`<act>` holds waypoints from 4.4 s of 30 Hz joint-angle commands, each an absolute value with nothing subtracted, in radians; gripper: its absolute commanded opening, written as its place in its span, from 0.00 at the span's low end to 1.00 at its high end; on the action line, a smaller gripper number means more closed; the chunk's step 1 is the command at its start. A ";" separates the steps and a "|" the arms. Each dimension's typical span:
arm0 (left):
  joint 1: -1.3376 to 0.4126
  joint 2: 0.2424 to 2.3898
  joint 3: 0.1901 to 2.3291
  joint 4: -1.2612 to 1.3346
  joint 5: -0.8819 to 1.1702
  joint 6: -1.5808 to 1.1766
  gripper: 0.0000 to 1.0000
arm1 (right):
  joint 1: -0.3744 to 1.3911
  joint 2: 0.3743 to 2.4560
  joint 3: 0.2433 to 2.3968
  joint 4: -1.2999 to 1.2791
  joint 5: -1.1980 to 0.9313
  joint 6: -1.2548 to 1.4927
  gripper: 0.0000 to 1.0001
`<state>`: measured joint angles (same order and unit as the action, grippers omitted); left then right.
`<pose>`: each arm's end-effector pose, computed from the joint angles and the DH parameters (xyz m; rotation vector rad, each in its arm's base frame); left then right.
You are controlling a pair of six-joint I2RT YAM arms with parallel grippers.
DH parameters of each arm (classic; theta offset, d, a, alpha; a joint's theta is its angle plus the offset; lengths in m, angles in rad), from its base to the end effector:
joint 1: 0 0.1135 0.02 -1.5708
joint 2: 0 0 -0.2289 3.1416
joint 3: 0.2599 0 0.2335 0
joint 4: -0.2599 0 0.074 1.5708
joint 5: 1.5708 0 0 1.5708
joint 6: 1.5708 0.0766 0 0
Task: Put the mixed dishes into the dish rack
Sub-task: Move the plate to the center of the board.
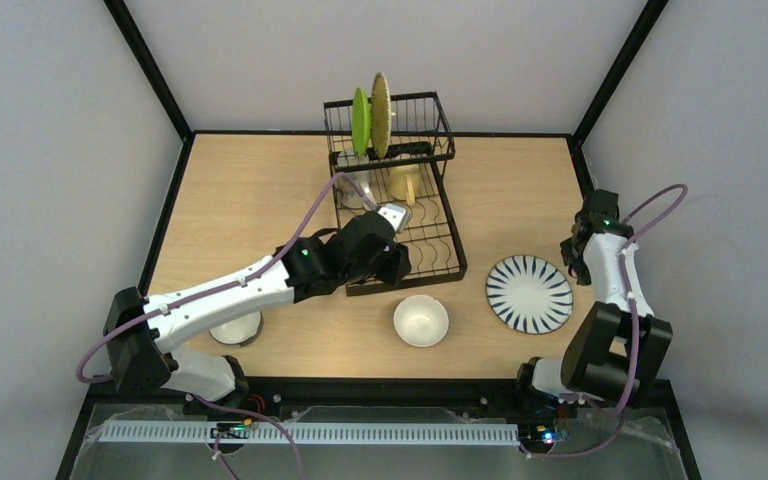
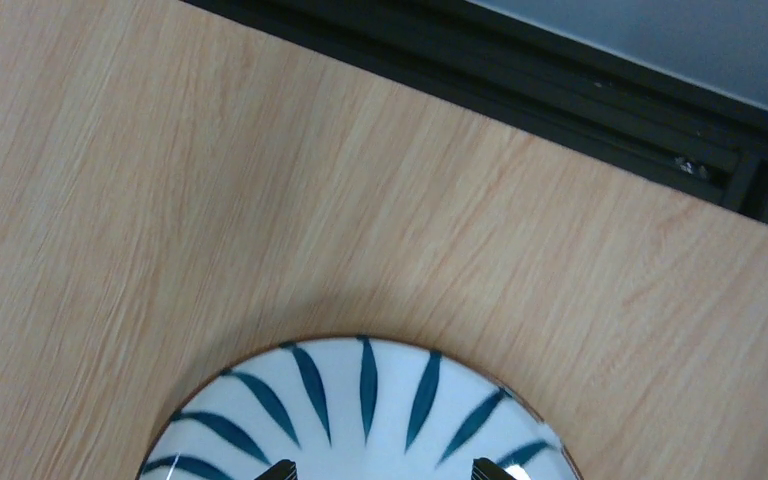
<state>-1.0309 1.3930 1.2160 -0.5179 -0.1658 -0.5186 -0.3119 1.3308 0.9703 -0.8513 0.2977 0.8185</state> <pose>0.1790 -0.2741 0.2624 0.5032 2.2796 -0.6257 0.2307 -0.0980 0.1745 1.5132 2.2483 -0.2701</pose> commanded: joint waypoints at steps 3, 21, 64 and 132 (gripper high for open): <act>-1.026 1.394 1.188 -0.481 -0.114 -0.523 0.94 | -0.343 1.405 1.014 -0.681 0.265 0.584 1.00; -1.025 1.416 1.193 -0.478 -0.061 -0.475 0.94 | -0.532 1.568 0.994 -0.680 0.111 0.516 1.00; -1.026 1.347 1.075 -0.436 0.017 -0.462 0.94 | -0.259 1.418 0.925 -0.652 -0.017 0.436 0.59; -1.008 1.576 1.193 -0.484 -0.031 -0.467 0.94 | -0.003 2.259 1.683 -0.568 -0.059 0.401 0.27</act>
<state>-1.0149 1.5860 1.1679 -0.4599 -0.0196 -0.4606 -0.0143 2.2086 1.6791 -0.5560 -0.0437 0.3885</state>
